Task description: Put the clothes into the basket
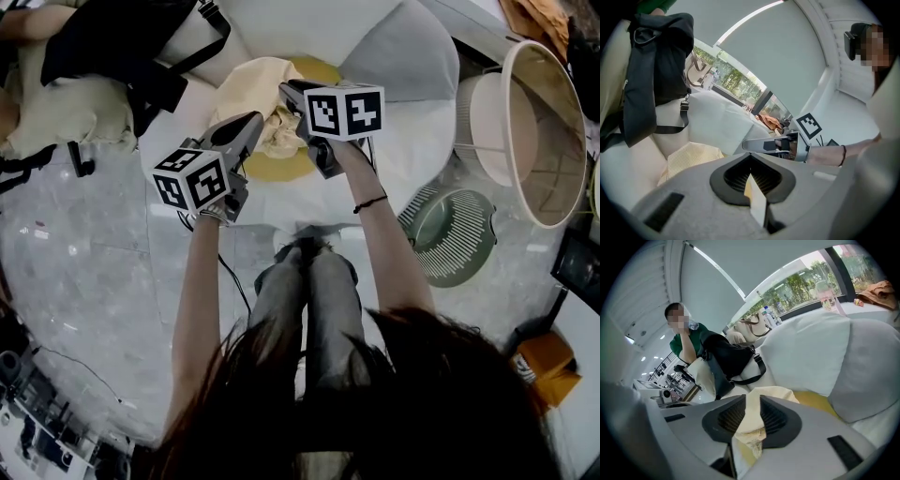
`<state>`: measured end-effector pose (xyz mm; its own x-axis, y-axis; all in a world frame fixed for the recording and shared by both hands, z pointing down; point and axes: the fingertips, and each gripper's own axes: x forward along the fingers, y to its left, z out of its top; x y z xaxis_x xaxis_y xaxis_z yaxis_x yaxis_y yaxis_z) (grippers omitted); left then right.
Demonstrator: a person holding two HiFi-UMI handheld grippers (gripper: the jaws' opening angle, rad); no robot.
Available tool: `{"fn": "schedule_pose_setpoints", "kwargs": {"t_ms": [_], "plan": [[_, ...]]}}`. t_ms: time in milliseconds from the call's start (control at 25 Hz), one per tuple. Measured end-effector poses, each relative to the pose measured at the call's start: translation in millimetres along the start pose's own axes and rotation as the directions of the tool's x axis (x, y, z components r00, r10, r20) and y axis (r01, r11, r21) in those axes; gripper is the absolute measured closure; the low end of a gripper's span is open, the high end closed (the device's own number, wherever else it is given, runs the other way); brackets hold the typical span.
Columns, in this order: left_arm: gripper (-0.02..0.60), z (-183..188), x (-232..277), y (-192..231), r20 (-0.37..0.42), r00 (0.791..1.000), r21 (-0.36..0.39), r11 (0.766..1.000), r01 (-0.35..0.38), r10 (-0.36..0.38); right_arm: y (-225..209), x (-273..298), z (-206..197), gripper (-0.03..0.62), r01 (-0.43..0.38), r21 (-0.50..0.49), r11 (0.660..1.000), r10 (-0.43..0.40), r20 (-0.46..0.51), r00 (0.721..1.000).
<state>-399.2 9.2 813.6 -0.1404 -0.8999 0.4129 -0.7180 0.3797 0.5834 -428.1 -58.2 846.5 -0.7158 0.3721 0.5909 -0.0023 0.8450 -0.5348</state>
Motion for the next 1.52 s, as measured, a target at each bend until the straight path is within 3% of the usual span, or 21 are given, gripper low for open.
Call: {"fn": "schedule_pose_setpoints", "kwargs": {"t_ms": [80,440,1160,1520], "plan": [[0.571,-5,4,7,0.005,1.000,-0.006,1.000,-0.003,0.004,-8,10,-6,0.473,0.004,0.018,1.000,-0.003,-0.015,1.000],[0.571,-31,20,36,0.026,0.999,-0.012,1.000,-0.028,0.028,-44,43,-35,0.373,0.043,0.026,0.999,-0.042,-0.023,0.999],[0.571,-64,44,71,0.046,0.998,0.001,0.999,-0.054,0.054,-88,104,-75,0.361,0.062,0.009,0.998,-0.060,-0.148,0.987],[0.571,-70,53,90,0.050,0.997,-0.001,0.998,-0.066,0.065,-99,131,-99,0.380,0.073,-0.027,0.997,-0.078,-0.287,0.955]]}}
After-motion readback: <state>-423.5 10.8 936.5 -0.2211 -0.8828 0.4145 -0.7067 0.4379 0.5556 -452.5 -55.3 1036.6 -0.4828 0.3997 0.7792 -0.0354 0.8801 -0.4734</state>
